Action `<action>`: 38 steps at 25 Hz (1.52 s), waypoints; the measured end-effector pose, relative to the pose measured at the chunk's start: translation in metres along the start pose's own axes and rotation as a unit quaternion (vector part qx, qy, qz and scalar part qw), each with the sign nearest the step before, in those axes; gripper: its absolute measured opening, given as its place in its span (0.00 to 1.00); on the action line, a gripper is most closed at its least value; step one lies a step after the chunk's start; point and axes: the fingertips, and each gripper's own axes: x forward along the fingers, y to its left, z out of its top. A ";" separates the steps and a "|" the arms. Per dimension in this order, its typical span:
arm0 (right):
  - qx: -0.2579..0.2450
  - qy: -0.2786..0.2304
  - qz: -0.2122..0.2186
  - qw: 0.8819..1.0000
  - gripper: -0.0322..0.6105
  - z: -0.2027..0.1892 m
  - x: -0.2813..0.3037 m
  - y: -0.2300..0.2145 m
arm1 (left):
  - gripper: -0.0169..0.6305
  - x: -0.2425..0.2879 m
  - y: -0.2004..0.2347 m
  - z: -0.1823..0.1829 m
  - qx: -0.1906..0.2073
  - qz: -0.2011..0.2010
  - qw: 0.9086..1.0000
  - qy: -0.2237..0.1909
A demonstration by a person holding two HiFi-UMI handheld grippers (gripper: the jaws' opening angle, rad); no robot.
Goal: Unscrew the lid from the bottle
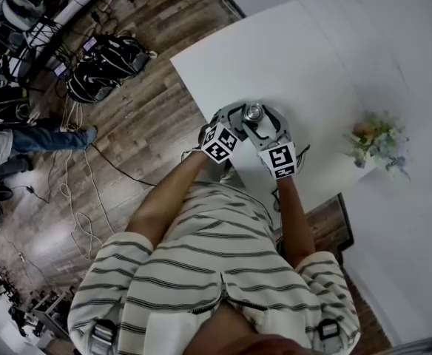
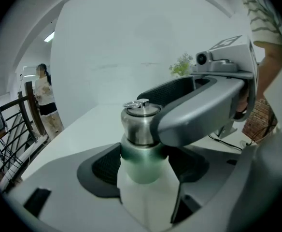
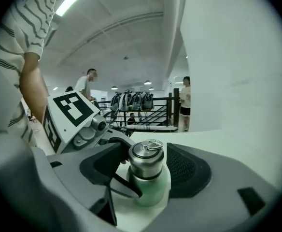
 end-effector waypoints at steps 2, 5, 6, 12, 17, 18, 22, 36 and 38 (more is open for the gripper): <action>0.008 -0.010 -0.037 0.999 0.48 0.002 -0.001 0.001 | 0.50 0.000 0.000 0.000 0.000 0.001 1.000 0.000; 0.016 -0.015 -0.088 0.996 0.47 0.000 0.001 -0.004 | 0.50 -0.001 0.001 0.000 0.001 0.002 1.000 -0.001; 0.020 -0.015 -0.100 0.995 0.47 -0.001 0.001 -0.006 | 0.50 -0.001 0.001 0.000 0.000 0.002 1.000 -0.001; 0.024 -0.014 -0.128 0.991 0.47 -0.005 0.008 -0.007 | 0.50 0.000 0.001 -0.001 -0.001 0.002 1.000 -0.001; 0.016 -0.015 -0.125 0.992 0.44 -0.005 0.007 -0.010 | 0.50 0.001 0.000 0.000 -0.001 0.002 1.000 -0.002; 0.015 -0.014 -0.120 0.993 0.44 -0.006 0.006 -0.010 | 0.50 0.002 0.000 0.000 -0.001 0.002 1.000 -0.002; 0.008 -0.011 -0.089 0.996 0.43 -0.006 0.005 -0.008 | 0.50 0.002 0.000 -0.001 -0.001 0.002 1.000 -0.001; -0.043 -0.009 0.175 0.984 0.42 -0.003 0.003 -0.003 | 0.50 0.001 0.001 0.000 -0.001 -0.001 1.000 -0.003; -0.046 -0.005 0.217 0.975 0.42 -0.003 0.002 -0.003 | 0.50 0.001 0.001 0.000 0.000 -0.001 1.000 -0.003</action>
